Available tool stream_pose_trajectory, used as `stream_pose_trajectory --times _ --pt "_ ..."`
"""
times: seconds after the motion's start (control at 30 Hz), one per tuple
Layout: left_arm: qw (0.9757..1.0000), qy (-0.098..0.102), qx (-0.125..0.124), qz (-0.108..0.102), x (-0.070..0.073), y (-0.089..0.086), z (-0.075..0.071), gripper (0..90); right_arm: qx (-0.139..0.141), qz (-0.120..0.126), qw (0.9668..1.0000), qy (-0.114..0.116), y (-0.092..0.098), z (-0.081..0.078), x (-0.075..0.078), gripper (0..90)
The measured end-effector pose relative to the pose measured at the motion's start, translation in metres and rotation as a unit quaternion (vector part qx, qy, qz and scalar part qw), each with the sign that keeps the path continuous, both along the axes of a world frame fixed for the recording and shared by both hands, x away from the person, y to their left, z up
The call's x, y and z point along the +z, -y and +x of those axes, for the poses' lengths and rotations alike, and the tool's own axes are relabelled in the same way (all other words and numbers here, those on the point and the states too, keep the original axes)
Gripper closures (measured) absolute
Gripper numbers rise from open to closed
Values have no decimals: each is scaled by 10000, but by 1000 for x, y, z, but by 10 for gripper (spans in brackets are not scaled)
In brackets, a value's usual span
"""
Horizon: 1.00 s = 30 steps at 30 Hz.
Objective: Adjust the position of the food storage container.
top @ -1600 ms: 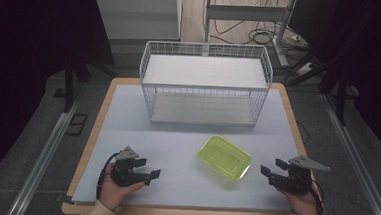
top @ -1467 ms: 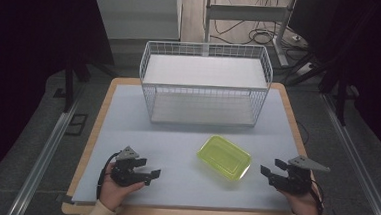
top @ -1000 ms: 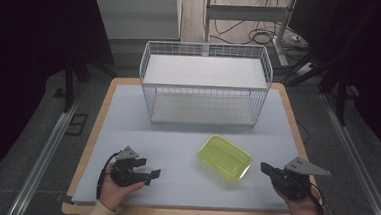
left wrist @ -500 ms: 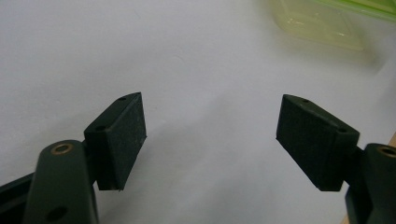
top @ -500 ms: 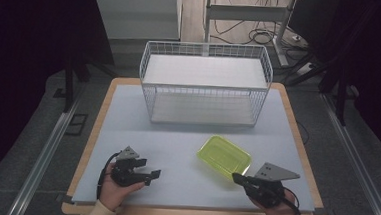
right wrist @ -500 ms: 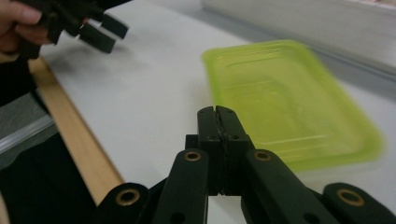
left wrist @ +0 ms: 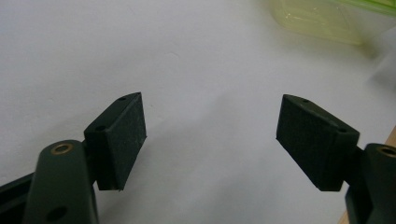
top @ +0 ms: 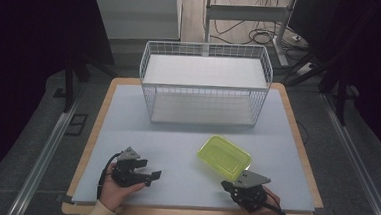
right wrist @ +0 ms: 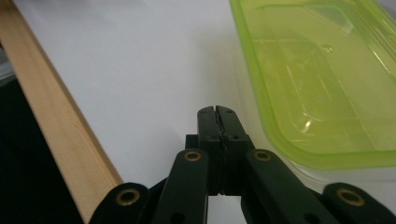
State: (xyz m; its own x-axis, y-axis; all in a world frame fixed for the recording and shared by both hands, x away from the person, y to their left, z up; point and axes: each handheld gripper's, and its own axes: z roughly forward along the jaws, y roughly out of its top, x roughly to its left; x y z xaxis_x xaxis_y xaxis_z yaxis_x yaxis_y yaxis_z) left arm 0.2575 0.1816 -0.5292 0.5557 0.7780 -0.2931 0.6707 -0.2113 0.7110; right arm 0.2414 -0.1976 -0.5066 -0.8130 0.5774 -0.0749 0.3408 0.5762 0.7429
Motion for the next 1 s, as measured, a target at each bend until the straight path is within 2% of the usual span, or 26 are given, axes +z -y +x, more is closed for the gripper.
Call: stream_pose_trajectory --times 0.1,0.13,0.43,0.8,1.0 --pt "10000 0 -5 7 0 0 0 236 -73 -84 9999 27 1 1 -2 899" --pt "10000 -5 -14 6 0 0 0 236 -137 -227 9996 130 3 3 -4 899" --pt "10000 -6 -36 9 0 1 0 236 -407 -337 9983 231 11 9 -11 899" --pt "10000 -11 -43 8 -1 1 0 236 -761 -194 9968 130 32 20 -9 899" --pt "10000 -17 -58 25 -1 1 0 236 -1039 -83 9945 94 48 30 -7 899"
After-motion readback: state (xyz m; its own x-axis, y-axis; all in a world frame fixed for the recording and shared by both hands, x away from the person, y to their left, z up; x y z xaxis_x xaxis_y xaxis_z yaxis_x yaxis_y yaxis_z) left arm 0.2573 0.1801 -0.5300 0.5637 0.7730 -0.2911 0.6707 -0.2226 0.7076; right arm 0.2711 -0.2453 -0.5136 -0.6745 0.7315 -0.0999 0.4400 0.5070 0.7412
